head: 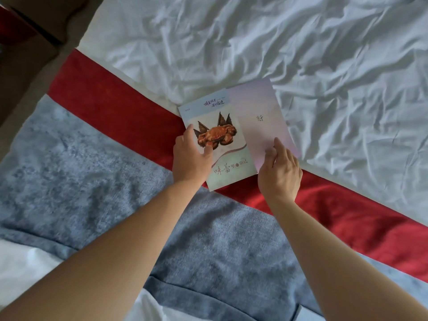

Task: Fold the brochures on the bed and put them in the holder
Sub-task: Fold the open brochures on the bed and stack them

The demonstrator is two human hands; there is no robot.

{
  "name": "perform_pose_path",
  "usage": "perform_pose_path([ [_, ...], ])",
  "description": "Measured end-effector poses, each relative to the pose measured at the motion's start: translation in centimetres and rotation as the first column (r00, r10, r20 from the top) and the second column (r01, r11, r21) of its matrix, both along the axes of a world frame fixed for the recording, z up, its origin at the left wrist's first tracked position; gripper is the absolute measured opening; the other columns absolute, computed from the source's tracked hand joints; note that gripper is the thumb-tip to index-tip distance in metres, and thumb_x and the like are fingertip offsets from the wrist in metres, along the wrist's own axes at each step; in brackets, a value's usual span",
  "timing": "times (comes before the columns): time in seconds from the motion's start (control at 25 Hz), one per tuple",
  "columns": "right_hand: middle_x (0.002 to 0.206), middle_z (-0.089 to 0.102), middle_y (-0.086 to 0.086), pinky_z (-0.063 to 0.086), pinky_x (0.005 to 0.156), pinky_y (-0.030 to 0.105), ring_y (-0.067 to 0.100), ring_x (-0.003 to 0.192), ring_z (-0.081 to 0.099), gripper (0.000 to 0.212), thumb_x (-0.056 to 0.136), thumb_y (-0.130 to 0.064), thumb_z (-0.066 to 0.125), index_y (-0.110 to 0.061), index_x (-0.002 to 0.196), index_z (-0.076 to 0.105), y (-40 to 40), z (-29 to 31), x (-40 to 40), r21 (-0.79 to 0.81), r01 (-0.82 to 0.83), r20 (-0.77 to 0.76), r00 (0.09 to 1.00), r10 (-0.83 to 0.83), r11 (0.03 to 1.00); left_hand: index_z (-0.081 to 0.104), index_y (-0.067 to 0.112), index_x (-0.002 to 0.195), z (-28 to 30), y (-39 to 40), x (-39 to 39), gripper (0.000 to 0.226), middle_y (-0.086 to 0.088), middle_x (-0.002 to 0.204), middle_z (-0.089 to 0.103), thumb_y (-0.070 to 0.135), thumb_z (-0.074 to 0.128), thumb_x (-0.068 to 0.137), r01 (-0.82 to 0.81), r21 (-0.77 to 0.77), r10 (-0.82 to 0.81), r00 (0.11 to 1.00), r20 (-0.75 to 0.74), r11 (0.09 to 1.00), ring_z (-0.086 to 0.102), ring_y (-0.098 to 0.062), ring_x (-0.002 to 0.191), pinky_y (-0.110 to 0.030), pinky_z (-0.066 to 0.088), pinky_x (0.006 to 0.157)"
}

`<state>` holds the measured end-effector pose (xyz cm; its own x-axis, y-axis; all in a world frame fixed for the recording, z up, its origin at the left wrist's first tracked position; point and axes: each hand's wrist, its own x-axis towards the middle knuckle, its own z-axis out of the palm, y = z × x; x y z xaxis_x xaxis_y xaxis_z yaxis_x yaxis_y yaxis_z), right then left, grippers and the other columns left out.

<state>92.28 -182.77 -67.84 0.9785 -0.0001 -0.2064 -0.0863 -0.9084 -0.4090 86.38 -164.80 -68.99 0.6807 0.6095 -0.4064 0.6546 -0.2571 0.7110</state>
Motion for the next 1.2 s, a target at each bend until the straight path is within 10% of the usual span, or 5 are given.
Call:
perform_pose_path([
  [0.6,0.141,0.053,0.006,0.032,0.109,0.046,0.029,0.129,0.047,0.085,0.087,-0.069,0.05,-0.017,0.152,0.032,2.9,1.9,-1.9,0.06,-0.084,-0.048,0.995,0.087,0.995,0.062,0.035,0.125,3.0,-0.1,-0.1,0.062,0.01,0.101,0.07,-0.004,0.029,0.09,-0.478,-0.467,0.544,0.839,0.008,0.744,0.068,-0.007,0.09,-0.022,0.055,0.064],
  [0.76,0.121,0.064,-0.005,0.048,0.095,0.043,0.021,0.111,0.063,0.086,0.082,-0.073,0.045,-0.021,0.15,0.034,4.2,3.1,-3.1,0.28,-0.072,-0.089,0.991,0.101,0.957,0.069,0.032,0.119,3.5,0.2,-0.3,0.063,-0.004,0.104,0.075,-0.007,0.035,0.084,-0.527,-0.612,0.638,0.768,-0.046,0.59,0.073,-0.023,0.09,-0.04,0.062,0.072],
  [0.92,0.086,0.067,-0.008,0.051,0.069,0.035,0.006,0.075,0.064,0.074,0.085,-0.061,0.054,-0.021,0.147,0.04,4.8,4.0,-3.7,0.447,-0.009,-0.147,0.986,0.083,0.894,0.065,0.034,0.125,4.3,0.3,-1.3,0.063,0.003,0.096,0.072,-0.004,0.038,0.082,-0.4,-0.438,0.476,0.876,0.075,0.805,0.071,-0.009,0.084,-0.025,0.058,0.065],
  [1.0,0.099,0.068,-0.007,0.053,0.08,0.035,0.007,0.088,0.065,0.069,0.088,-0.056,0.057,-0.02,0.145,0.043,4.8,4.4,-4.0,0.484,0.013,-0.143,0.988,0.064,0.875,0.065,0.032,0.124,4.8,0.3,-1.3,0.06,0.007,0.092,0.071,-0.002,0.038,0.082,-0.402,-0.383,0.476,0.871,0.121,0.832,0.07,-0.004,0.081,-0.017,0.054,0.058],
  [1.2,0.139,0.055,-0.003,0.037,0.109,0.039,0.017,0.129,0.05,0.084,0.08,-0.074,0.039,-0.024,0.148,0.042,3.9,4.7,-3.1,0.464,0.272,-0.243,0.954,-0.174,0.843,0.076,0.022,0.105,5.4,1.1,-0.9,0.056,-0.006,0.102,0.075,-0.006,0.037,0.076,-0.513,-0.484,0.628,0.772,0.103,0.709,0.071,-0.029,0.098,-0.046,0.06,0.082],
])
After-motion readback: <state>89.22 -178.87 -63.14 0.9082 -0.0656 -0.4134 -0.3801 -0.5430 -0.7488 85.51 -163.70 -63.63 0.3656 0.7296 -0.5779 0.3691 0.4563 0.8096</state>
